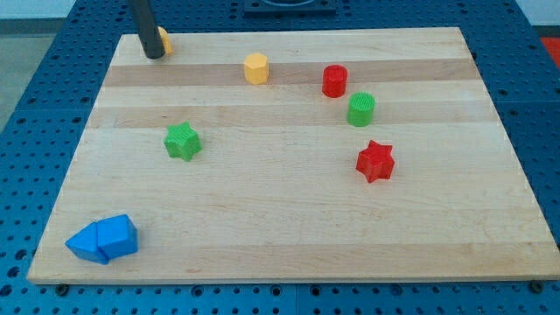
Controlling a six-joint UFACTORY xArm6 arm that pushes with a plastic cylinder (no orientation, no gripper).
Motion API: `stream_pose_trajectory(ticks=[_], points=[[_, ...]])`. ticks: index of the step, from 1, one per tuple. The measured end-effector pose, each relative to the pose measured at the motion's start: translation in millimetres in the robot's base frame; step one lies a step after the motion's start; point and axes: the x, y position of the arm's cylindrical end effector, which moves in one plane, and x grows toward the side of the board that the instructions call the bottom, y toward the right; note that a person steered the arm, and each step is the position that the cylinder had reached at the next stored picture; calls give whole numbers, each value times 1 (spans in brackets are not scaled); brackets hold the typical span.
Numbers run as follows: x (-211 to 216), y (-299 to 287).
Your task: Move the hexagon into the bottom side of the heart
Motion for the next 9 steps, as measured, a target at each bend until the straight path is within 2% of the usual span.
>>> stream_pose_trajectory(ticks=[1,2,3,4,5,7,9], points=[[27,-7],[84,19],[102,98],[102,194],[96,228],[70,217],[64,190]])
